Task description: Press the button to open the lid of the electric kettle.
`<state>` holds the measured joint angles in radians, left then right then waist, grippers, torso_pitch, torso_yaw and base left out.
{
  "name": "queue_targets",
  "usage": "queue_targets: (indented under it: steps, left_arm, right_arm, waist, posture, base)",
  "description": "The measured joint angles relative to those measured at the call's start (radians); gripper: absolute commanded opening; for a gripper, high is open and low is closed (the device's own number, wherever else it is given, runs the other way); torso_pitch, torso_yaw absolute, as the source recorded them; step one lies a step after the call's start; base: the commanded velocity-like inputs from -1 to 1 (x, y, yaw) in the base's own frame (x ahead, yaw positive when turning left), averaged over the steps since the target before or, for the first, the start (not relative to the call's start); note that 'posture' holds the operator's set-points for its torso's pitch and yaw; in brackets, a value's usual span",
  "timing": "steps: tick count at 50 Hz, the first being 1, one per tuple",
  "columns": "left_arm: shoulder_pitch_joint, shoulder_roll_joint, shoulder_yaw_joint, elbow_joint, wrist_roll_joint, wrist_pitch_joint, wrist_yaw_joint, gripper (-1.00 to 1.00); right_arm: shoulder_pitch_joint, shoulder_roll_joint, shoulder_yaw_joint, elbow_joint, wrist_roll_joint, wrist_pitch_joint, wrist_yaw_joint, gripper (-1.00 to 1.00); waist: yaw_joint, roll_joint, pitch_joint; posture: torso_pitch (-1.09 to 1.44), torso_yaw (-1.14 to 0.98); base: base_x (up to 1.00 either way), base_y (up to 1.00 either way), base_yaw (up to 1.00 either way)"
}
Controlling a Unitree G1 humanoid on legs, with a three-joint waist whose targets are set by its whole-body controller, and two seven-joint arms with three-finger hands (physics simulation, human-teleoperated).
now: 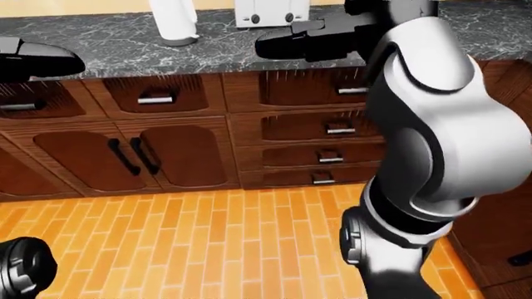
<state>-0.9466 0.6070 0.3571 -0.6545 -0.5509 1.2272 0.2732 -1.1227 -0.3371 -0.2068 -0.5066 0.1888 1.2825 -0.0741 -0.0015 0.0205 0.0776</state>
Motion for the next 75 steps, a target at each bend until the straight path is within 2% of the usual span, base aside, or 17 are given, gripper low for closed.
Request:
queue_targets:
  steps: [4,10,21,28,35,39,41,44,47,51,53,55,57,65,67,71,75]
  left_arm:
    - [0.047,0.015,0.005,-0.001,-0.016,-0.026,-0.015,1.0]
    - [0.029,0.044,0.032,0.027,-0.052,-0.039,0.014,1.0]
    - [0.062,0.11,0.05,0.037,-0.13,-0.077,0.048,1.0]
    - [0.039,0.158,0.066,0.024,-0.201,-0.07,0.091,1.0]
    - [0.03,0.223,0.089,0.011,-0.276,-0.067,0.156,1.0]
    - [0.022,0.247,0.067,0.009,-0.317,-0.07,0.18,1.0]
    - [0.022,0.261,0.066,0.006,-0.353,-0.068,0.185,1.0]
    - [0.026,0.285,0.063,0.014,-0.395,-0.08,0.2,1.0]
    - [0.022,0.299,0.051,0.013,-0.409,-0.104,0.225,1.0]
    - [0.024,0.318,0.045,0.007,-0.422,-0.122,0.236,1.0]
    - [0.027,0.33,0.053,0.016,-0.432,-0.124,0.239,1.0]
    - [0.039,0.335,0.062,0.024,-0.437,-0.122,0.251,1.0]
    - [0.04,0.345,0.053,0.027,-0.436,-0.121,0.261,1.0]
    - [0.03,0.355,0.043,0.016,-0.446,-0.145,0.267,1.0]
    - [0.039,0.346,0.03,0.011,-0.447,-0.146,0.263,1.0]
    - [0.04,0.345,0.017,0.018,-0.452,-0.148,0.25,1.0]
    - [0.042,0.345,0.033,0.017,-0.425,-0.164,0.245,1.0]
  right_arm:
    - [0.005,-0.039,-0.046,-0.022,0.042,-0.014,-0.014,1.0]
    - [0.042,-0.129,-0.12,-0.164,0.133,0.04,-0.043,1.0]
    - [0.054,-0.179,-0.134,-0.18,0.264,0.071,-0.089,1.0]
    - [0.042,-0.199,-0.174,-0.183,0.357,0.085,-0.139,1.0]
    - [0.058,-0.218,-0.145,-0.18,0.463,0.051,-0.193,1.0]
    - [0.064,-0.24,-0.145,-0.165,0.511,0.042,-0.227,1.0]
    - [0.077,-0.25,-0.153,-0.158,0.525,0.033,-0.247,1.0]
    - [0.091,-0.261,-0.15,-0.142,0.541,0.026,-0.275,1.0]
    - [0.078,-0.272,-0.144,-0.144,0.572,0.014,-0.295,1.0]
    - [0.088,-0.289,-0.134,-0.149,0.605,-0.018,-0.31,1.0]
    - [0.091,-0.29,-0.124,-0.14,0.616,-0.028,-0.317,1.0]
    - [0.103,-0.286,-0.11,-0.142,0.631,-0.024,-0.322,1.0]
    - [0.104,-0.292,-0.101,-0.138,0.651,-0.017,-0.323,1.0]
    - [0.093,-0.314,-0.113,-0.137,0.673,-0.052,-0.348,1.0]
    - [0.106,-0.315,-0.12,-0.135,0.677,-0.051,-0.355,1.0]
    - [0.106,-0.32,-0.113,-0.119,0.687,-0.044,-0.363,1.0]
    - [0.101,-0.325,-0.119,-0.132,0.706,-0.063,-0.369,1.0]
  waist:
    - [0.005,-0.004,0.003]
    - [0.003,-0.013,0.002]
    - [0.0,-0.008,0.003]
    - [-0.007,0.014,-0.021]
    - [0.007,-0.005,-0.014]
    - [0.004,-0.047,-0.006]
    - [-0.009,-0.022,0.001]
    - [-0.008,-0.033,-0.01]
    - [0.003,-0.022,-0.012]
    - [-0.004,0.027,-0.002]
    - [-0.003,0.06,-0.01]
    - [0.004,0.046,0.001]
    - [0.003,0.033,-0.004]
    - [-0.005,-0.054,-0.013]
    - [-0.013,-0.035,-0.005]
    - [-0.002,-0.038,-0.02]
    - [-0.002,0.007,-0.009]
  posture:
    - [0.0,0.0]
    - [0.0,0.0]
    - [0.0,0.0]
    - [0.0,0.0]
    - [0.0,0.0]
    - [0.0,0.0]
    - [0.0,0.0]
    - [0.0,0.0]
    - [0.0,0.0]
    - [0.0,0.0]
    - [0.0,0.0]
    - [0.0,0.0]
    - [0.0,0.0]
    - [0.0,0.0]
    - [0.0,0.0]
    - [0.0,0.0]
    - [0.0,0.0]
  base:
    - [0.0,0.0,0.0]
    - [0.0,0.0,0.0]
    - [0.0,0.01,0.0]
    - [0.0,0.13,0.0]
    - [0.0,0.13,0.0]
    - [0.0,0.12,0.0]
    - [0.0,0.12,0.0]
    - [0.0,0.12,0.0]
    - [0.0,0.12,0.0]
    - [0.0,0.12,0.0]
    - [0.0,0.14,0.0]
    - [0.0,0.18,0.0]
    - [0.0,0.21,0.0]
    - [0.0,0.21,0.0]
    - [0.0,0.2,0.0]
    - [0.0,0.21,0.0]
    - [0.0,0.2,0.0]
